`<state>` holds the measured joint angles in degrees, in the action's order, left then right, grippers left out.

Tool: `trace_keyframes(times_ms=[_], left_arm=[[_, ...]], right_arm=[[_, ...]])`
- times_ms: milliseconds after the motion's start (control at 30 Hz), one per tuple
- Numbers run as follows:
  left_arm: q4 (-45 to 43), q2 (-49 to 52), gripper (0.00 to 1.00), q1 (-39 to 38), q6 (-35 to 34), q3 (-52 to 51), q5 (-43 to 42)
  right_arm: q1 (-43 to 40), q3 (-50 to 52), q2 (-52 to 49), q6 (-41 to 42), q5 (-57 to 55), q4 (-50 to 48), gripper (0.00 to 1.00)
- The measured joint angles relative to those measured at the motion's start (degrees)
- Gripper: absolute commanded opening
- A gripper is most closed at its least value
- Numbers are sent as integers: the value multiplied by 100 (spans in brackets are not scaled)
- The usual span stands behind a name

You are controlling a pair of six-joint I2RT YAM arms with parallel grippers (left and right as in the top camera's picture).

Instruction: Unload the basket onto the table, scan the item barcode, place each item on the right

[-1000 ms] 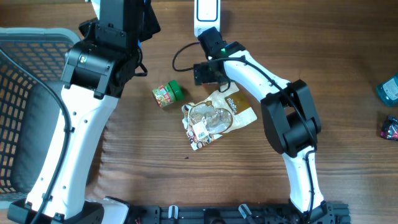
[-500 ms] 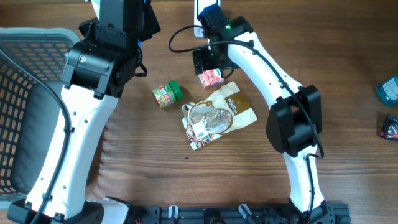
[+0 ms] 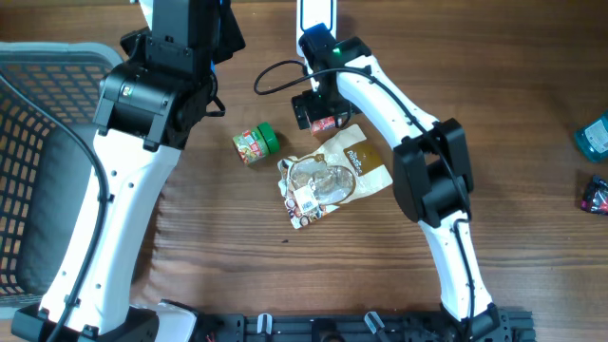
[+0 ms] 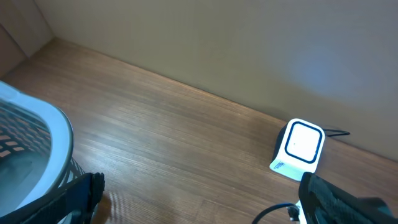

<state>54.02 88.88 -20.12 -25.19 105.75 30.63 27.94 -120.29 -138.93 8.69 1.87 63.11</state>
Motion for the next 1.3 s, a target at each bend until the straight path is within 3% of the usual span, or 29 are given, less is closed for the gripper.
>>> trace_keyframes(times_ms=[400,500,633,1067,1300], left_arm=[[0,0,100,0,0,0,0],[0,0,100,0,0,0,0],[0,0,100,0,0,0,0],[0,0,100,0,0,0,0],[-2,0,100,0,0,0,0]], right_arm=[[-2,-35,-295,-223,-243,-481,98],[-2,-68,-317,-280,-278,-448,90],[-9,-85,-339,-393,-365,-520,56],[-15,-96,-358,-407,-365,-717,52],[-15,-785,-435,-87,-275,442,54]])
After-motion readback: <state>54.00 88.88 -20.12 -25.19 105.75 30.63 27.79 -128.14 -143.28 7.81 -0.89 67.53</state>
